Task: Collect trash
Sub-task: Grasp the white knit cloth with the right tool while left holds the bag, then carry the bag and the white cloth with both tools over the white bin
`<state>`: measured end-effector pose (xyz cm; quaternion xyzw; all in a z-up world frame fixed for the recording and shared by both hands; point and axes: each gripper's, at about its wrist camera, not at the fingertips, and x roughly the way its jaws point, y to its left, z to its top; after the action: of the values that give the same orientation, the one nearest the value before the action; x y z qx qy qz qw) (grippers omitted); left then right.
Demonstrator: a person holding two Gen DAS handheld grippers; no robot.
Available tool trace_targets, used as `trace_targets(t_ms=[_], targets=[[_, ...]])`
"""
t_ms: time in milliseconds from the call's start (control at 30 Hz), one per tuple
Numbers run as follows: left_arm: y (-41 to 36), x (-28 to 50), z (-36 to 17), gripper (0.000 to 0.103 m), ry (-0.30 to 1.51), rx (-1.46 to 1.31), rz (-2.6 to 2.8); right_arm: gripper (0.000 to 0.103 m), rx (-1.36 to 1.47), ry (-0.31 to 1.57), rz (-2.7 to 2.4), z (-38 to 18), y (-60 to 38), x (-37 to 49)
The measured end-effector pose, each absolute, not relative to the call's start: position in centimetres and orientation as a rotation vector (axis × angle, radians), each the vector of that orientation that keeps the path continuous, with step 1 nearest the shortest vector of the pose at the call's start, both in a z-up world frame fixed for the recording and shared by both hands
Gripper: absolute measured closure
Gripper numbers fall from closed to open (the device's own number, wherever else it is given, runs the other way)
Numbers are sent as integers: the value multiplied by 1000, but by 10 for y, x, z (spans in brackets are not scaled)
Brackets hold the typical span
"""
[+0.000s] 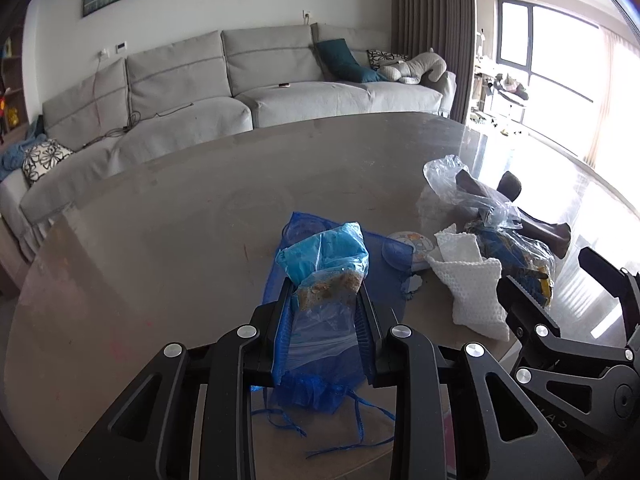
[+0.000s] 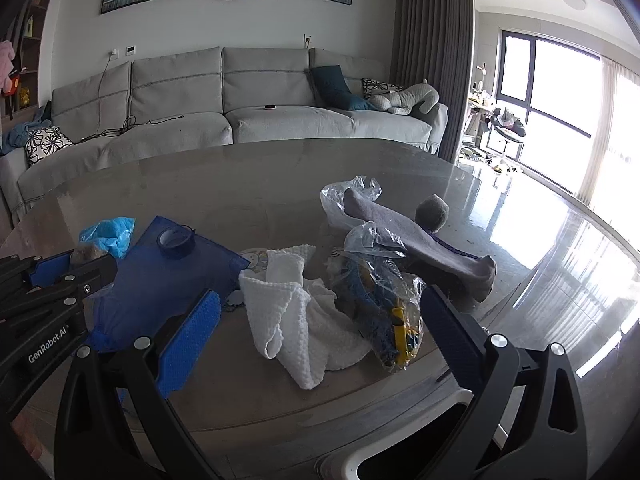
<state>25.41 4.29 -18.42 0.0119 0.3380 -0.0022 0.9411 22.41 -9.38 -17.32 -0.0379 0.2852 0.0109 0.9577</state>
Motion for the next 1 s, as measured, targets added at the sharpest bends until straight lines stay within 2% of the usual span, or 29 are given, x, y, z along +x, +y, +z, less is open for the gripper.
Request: trace_targets(t_ms=[67, 233, 267, 300, 367, 600, 1000], targets=[[48, 255, -186, 75, 693, 8, -5, 5, -89, 585, 22, -181, -89, 230], [55, 256, -185, 75, 687, -11, -4, 21, -123, 651, 55, -203, -74, 247], [57, 257, -185, 75, 683, -13, -2, 34, -129, 668, 59, -209, -73, 250], [59, 257, -185, 75, 681, -16, 1, 58, -127, 692, 63, -216, -72, 253], [61, 257, -185, 75, 680, -19, 4, 93, -91, 765, 91, -231, -75, 261], [61, 254, -182, 75, 670, -19, -1, 97, -44, 692, 108, -215, -83, 246], [50, 233, -152, 75, 589, -4, 4, 97, -78, 546, 85, -128, -84, 205]])
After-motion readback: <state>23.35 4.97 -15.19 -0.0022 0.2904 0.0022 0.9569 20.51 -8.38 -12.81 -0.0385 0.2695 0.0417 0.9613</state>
